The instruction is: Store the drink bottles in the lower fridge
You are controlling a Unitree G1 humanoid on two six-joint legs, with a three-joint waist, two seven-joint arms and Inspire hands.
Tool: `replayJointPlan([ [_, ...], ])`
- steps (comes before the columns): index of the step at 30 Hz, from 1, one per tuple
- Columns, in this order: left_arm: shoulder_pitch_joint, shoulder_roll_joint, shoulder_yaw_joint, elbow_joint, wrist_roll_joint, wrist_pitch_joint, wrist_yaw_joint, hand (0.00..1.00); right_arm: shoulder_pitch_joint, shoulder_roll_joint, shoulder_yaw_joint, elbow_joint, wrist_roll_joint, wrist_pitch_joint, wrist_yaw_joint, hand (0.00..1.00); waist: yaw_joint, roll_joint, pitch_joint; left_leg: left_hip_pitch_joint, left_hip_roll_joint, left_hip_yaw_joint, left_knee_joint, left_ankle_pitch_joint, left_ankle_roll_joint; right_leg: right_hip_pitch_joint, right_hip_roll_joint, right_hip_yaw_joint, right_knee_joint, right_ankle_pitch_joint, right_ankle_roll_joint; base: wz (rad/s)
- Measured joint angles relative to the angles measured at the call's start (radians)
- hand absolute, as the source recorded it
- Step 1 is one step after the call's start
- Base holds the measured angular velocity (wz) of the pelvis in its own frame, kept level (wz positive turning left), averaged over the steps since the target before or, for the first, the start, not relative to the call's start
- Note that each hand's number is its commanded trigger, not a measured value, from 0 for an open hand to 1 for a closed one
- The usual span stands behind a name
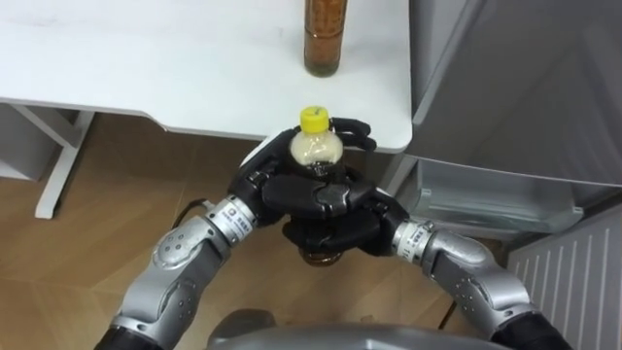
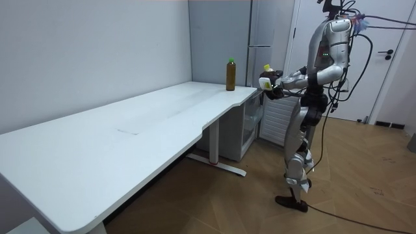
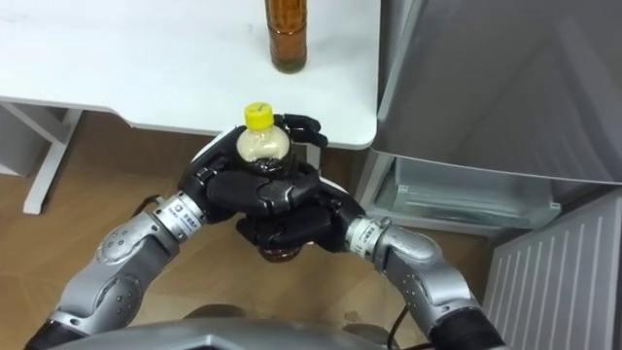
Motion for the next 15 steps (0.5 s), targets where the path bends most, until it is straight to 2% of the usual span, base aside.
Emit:
replayJointPlan([
  [4, 0.000, -0.011, 0.001, 0.000, 0.003, 0.000, 0.011, 0.00, -0.001, 0.001, -0.001, -0.001, 0.000, 0.000, -0.002, 1.00, -0.001, 0.000, 0.0002, 0.006, 0.000, 0.000, -0.002, 0.000, 0.000, 0.007, 0.000, 0.000, -0.001, 0.000, 0.000, 0.00],
  [9, -0.001, -0.011, 0.001, -0.020, 0.004, -0.003, 0.028, 0.00, -0.004, -0.001, 0.000, -0.010, 0.018, -0.002, -0.002, 1.00, -0.003, -0.001, 0.0016, 0.017, 0.000, 0.000, -0.003, 0.000, 0.000, 0.018, 0.000, -0.001, -0.003, 0.000, 0.000, 0.00],
  [14, -0.001, -0.002, 0.001, -0.073, 0.012, -0.005, 0.052, 0.00, -0.006, -0.011, -0.002, -0.050, 0.027, -0.012, -0.008, 1.00, -0.011, 0.002, 0.0080, 0.019, 0.000, 0.000, -0.006, 0.000, 0.000, 0.020, 0.000, -0.001, -0.003, 0.000, 0.000, 0.00],
  [15, -0.001, -0.002, 0.004, -0.089, 0.029, -0.006, 0.056, 0.00, -0.006, -0.010, -0.003, -0.053, 0.031, -0.026, -0.008, 1.00, -0.014, 0.002, 0.0080, 0.020, 0.000, 0.000, -0.006, 0.000, 0.000, 0.021, 0.000, -0.002, -0.005, 0.000, 0.000, 0.00],
])
